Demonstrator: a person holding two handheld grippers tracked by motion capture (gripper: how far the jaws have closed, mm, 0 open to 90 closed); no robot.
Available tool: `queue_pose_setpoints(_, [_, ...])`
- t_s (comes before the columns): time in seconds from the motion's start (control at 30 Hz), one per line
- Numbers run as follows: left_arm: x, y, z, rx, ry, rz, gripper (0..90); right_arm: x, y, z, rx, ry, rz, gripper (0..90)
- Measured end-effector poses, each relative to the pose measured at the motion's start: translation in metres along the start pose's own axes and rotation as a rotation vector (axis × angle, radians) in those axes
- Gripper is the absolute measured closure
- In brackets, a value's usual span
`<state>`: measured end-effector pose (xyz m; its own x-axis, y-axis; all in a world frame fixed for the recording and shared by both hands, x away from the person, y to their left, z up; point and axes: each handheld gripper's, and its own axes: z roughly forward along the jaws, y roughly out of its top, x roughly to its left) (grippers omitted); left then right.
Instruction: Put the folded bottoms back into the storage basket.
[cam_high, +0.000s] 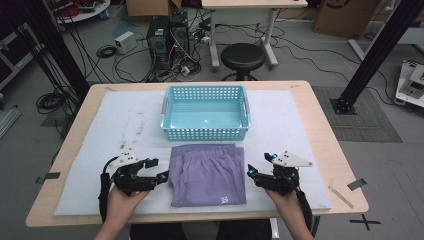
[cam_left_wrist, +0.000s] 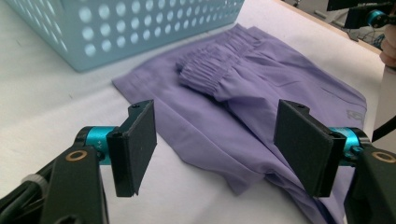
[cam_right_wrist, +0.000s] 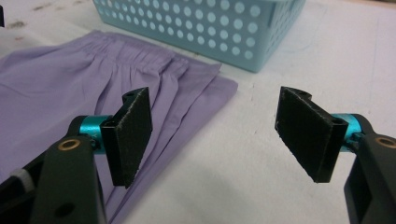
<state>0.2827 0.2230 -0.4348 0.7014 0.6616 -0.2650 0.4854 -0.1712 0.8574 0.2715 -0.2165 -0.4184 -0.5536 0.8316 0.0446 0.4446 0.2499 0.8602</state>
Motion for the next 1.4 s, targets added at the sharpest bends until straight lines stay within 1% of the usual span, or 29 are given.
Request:
queue_pose_setpoints(0.07, [-0.002,-0.001,0.003,0.014,0.002,-0.019,29.5,0.0,-0.002,0.003,0.016,0.003,0.004,28.3])
queue_pose_setpoints(0.1, [-0.003,-0.002,0.004,0.016,0.004,-0.022,29.4,0.001,-0.003,0.005,0.03,0.006,0.013,28.3])
queue_pose_setpoints(0.17, [-0.005,-0.004,0.007,0.03,0.015,-0.037,29.0,0.003,-0.005,0.009,0.048,0.018,0.025,28.3])
queue_pose_setpoints(0.23, [-0.005,-0.006,0.008,0.047,0.021,-0.056,29.0,0.006,-0.006,0.014,0.069,0.031,0.024,28.3])
queue_pose_setpoints(0.3, [-0.005,-0.009,0.011,0.063,0.023,-0.086,29.0,0.009,-0.007,0.017,0.093,0.042,0.024,28.3])
queue_pose_setpoints(0.37, [-0.004,-0.01,0.013,0.07,0.027,-0.105,28.0,0.011,-0.008,0.022,0.117,0.053,0.023,28.2])
queue_pose_setpoints(0.43, [-0.003,-0.011,0.014,0.075,0.024,-0.122,26.7,0.012,-0.009,0.025,0.143,0.061,0.034,26.9])
queue_pose_setpoints(0.5, [-0.003,-0.012,0.015,0.077,0.016,-0.139,26.1,0.012,-0.009,0.027,0.152,0.067,0.045,26.6])
queue_pose_setpoints(0.57, [-0.002,-0.012,0.016,0.075,-0.003,-0.162,24.5,0.013,-0.009,0.028,0.166,0.073,0.066,25.4])
queue_pose_setpoints(0.6, [-0.002,-0.012,0.017,0.078,-0.01,-0.167,24.5,0.012,-0.009,0.03,0.171,0.084,0.067,25.0])
queue_pose_setpoints(0.63, [-0.002,-0.012,0.018,0.078,-0.014,-0.163,24.5,0.013,-0.009,0.031,0.18,0.09,0.077,25.0])
queue_pose_setpoints(0.67, [-0.003,-0.012,0.019,0.083,-0.016,-0.163,24.5,0.013,-0.009,0.033,0.189,0.095,0.075,24.9])
queue_pose_setpoints(0.7, [-0.003,-0.012,0.02,0.088,-0.022,-0.171,24.5,0.014,-0.01,0.034,0.202,0.102,0.082,24.9])
queue_pose_setpoints(0.8, [-0.005,-0.012,0.023,0.096,-0.04,-0.175,24.5,0.018,-0.012,0.039,0.243,0.115,0.095,24.9])
queue_pose_setpoints(0.83, [-0.007,-0.012,0.024,0.098,-0.043,-0.176,24.5,0.019,-0.012,0.04,0.253,0.119,0.087,24.9])
queue_pose_setpoints(0.87, [-0.008,-0.012,0.026,0.099,-0.047,-0.173,24.4,0.02,-0.012,0.041,0.254,0.112,0.079,25.2])
queue_pose_setpoints(0.9, [-0.008,-0.012,0.027,0.105,-0.049,-0.169,24.4,0.021,-0.011,0.042,0.258,0.116,0.08,25.3])
queue_pose_setpoints(1.1, [-0.01,-0.011,0.033,0.12,-0.07,-0.177,24.4,0.023,-0.01,0.044,0.259,0.129,0.093,25.4])
queue_pose_setpoints(1.2, [-0.011,-0.01,0.035,0.122,-0.076,-0.186,24.5,0.024,-0.009,0.045,0.26,0.138,0.09,26.1])
queue_pose_setpoints(1.27, [-0.011,-0.01,0.037,0.126,-0.096,-0.198,24.5,0.025,-0.009,0.046,0.257,0.15,0.091,28.7])
queue_pose_setpoints(1.3, [-0.011,-0.01,0.037,0.123,-0.099,-0.206,24.5,0.025,-0.008,0.047,0.257,0.163,0.09,29.9])
queue_pose_setpoints(1.37, [-0.012,-0.009,0.039,0.124,-0.1,-0.211,24.5,0.027,-0.008,0.048,0.258,0.172,0.099,30.3])
queue_pose_setpoints(1.4, [-0.012,-0.009,0.039,0.125,-0.098,-0.209,24.5,0.028,-0.008,0.048,0.259,0.17,0.096,31.2])
